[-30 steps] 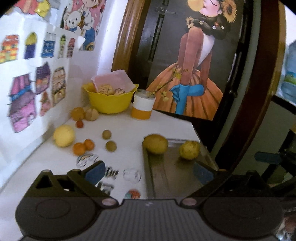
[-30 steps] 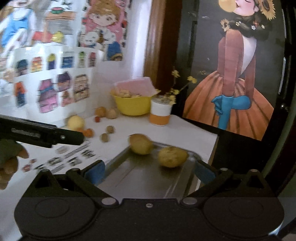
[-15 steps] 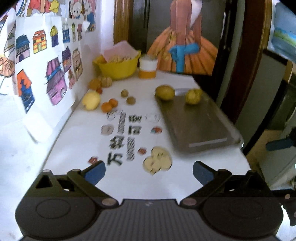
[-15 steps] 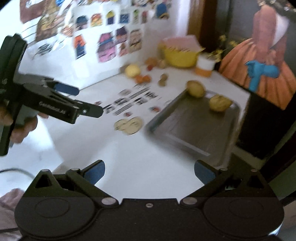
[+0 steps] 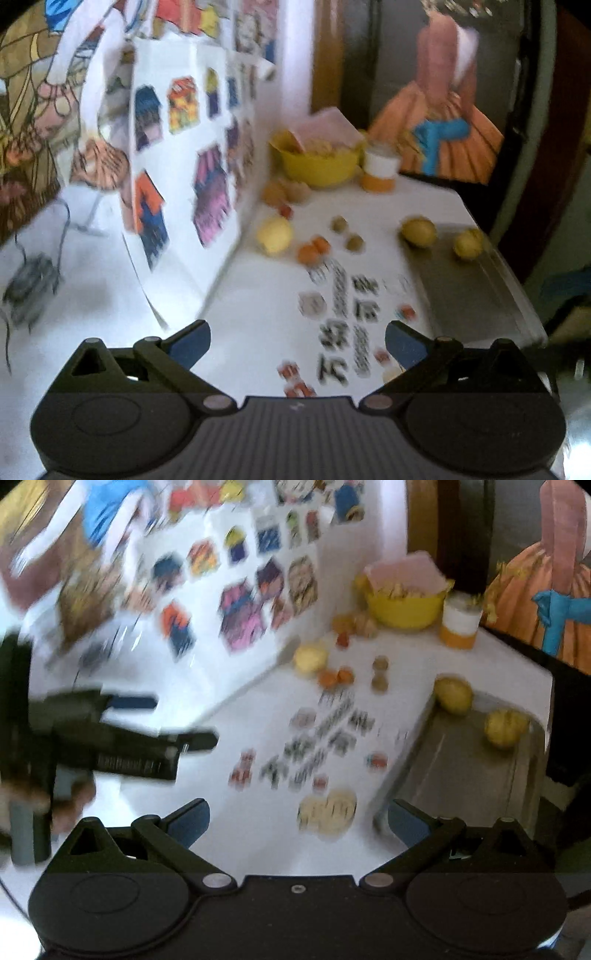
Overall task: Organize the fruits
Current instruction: 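Move both tools back toward the small fruits on the table, then grasp a small orange with the left tool while the right tool grasps a small brown fruit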
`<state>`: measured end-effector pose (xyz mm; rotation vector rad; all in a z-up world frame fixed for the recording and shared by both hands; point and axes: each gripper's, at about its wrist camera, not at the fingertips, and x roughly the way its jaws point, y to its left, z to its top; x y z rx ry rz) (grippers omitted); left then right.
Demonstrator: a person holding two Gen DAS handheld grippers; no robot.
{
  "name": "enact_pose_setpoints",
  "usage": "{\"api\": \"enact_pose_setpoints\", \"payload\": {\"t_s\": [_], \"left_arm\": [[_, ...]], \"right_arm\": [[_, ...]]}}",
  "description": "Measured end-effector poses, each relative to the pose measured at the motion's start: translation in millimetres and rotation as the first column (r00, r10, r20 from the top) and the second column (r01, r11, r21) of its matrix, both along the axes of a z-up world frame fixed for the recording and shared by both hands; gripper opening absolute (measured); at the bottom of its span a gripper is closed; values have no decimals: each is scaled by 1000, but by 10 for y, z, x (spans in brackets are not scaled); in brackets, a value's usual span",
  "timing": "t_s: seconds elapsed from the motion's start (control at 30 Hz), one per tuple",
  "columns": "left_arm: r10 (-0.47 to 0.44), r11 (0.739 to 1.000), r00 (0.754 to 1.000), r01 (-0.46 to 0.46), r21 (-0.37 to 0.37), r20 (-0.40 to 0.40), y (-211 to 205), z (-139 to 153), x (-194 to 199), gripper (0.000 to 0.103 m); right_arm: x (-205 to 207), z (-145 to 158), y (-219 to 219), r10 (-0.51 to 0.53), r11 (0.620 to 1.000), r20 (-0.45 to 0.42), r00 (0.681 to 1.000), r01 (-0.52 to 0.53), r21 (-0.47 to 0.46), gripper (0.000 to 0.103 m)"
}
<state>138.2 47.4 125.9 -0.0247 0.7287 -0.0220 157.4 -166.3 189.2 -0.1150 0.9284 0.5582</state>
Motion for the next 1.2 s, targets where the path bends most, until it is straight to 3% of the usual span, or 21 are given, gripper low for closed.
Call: {"api": "enact_pose_setpoints", "payload": {"t_s": [0.2,0.43,0.63,0.77,0.93,1.2], "left_arm": [[3,999,999,-2,-34,44,39,-224,520,102],[6,993,997,3,-117,78,31,-646,1111,102],[-35,995,996,43,-89,87,-65,-956,1413,102],[-51,997,996,54,-47,74,-123,-1114,1574,102],[-55,996,997,58,-60,56,-135,-1219,1727,101],[-80,995,995,83,-58,55,-168,-1318,1864,82]], "right_arm": [[875,-14,60,-89,993,39,995,86,75,102],[1621,-547,176,-77,990,8,997,75,123,102],[1940,-1108,197,26,995,44,999,-30,91,101],[2113,-1354,191,53,996,44,998,-56,66,98],[2296,-1579,192,54,997,6,999,-54,62,92],[2438,-1774,232,51,998,11,999,-51,37,77]]}}
